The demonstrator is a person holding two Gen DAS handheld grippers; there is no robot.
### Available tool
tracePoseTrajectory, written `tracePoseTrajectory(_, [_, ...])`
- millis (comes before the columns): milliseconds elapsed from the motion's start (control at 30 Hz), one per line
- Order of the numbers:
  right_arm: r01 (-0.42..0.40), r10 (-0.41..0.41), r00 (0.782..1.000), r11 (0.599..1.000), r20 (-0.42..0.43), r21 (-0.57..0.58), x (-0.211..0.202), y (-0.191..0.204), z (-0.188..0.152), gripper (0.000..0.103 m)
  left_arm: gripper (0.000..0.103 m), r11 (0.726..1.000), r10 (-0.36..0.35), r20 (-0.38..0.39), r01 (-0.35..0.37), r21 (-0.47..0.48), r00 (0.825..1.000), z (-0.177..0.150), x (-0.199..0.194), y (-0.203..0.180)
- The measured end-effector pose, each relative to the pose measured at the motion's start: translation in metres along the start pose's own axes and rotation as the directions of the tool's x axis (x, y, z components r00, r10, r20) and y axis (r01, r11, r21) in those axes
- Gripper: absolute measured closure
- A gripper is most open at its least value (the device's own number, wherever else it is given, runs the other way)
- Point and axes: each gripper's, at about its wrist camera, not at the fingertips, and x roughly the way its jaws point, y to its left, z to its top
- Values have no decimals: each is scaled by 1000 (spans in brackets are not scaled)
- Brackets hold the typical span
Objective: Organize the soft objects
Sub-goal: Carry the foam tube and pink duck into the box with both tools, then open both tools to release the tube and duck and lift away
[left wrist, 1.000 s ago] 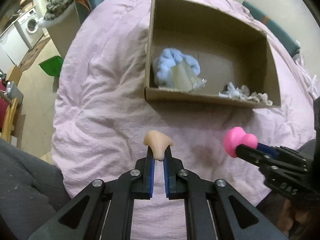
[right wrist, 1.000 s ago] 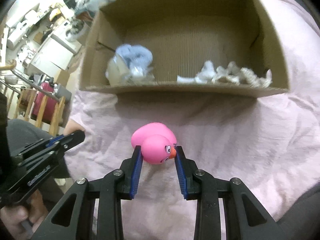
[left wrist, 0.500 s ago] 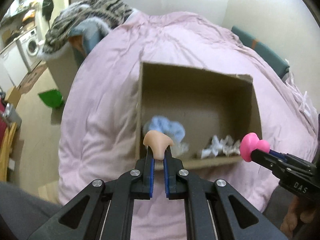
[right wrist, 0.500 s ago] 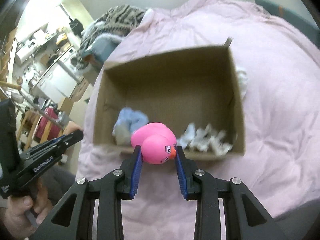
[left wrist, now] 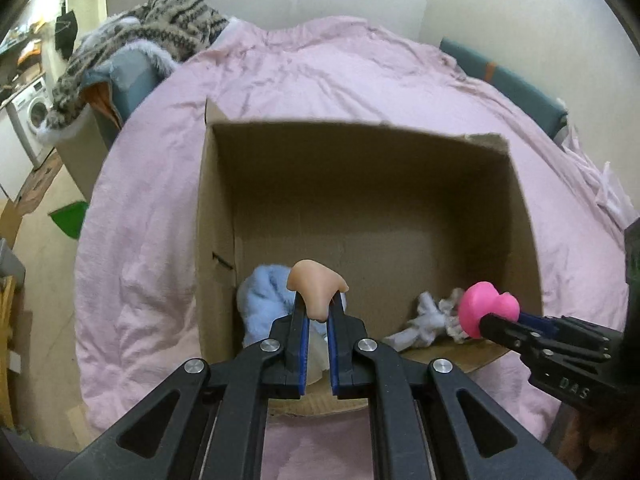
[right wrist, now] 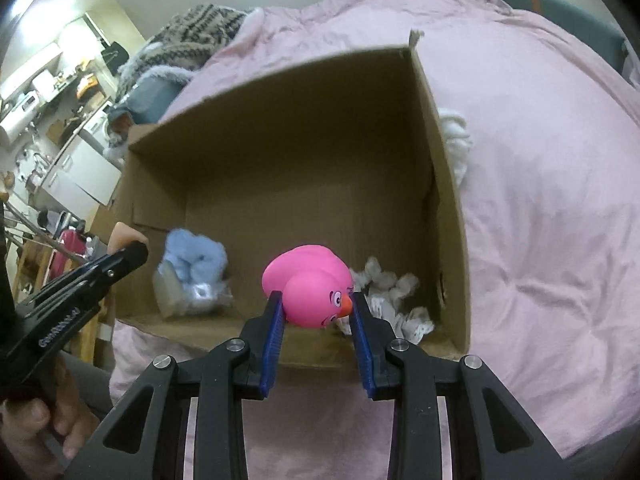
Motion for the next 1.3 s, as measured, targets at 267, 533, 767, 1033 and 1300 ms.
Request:
tracePoseTrajectory(267, [6,-6,1000,1000,-21,10,8,-2,-2,69,95,996,-22,-11,21,-85,1000,-4,7,15])
tracePoseTrajectory(533, [5,-4,999,1000,-33,30,13,-5,0,69,90,999,-4,-11,3,-33,1000,-7,8,6])
tracePoseTrajectory(767, [-22,24,999,998,-36,56,13,-10,1,69,48,999,-18,5,19,-35,1000,-9,3,3])
tracePoseTrajectory(1033, [-105,102,994,986,27,130,0,-19,4,31,43,1000,-14,59,15,-26,998,-8,-8,2])
tracePoseTrajectory(1300, [-52,40,993,994,113,99,-21,-16,7,12,43,996,64,120,-57,-64,991,-4,-33,13])
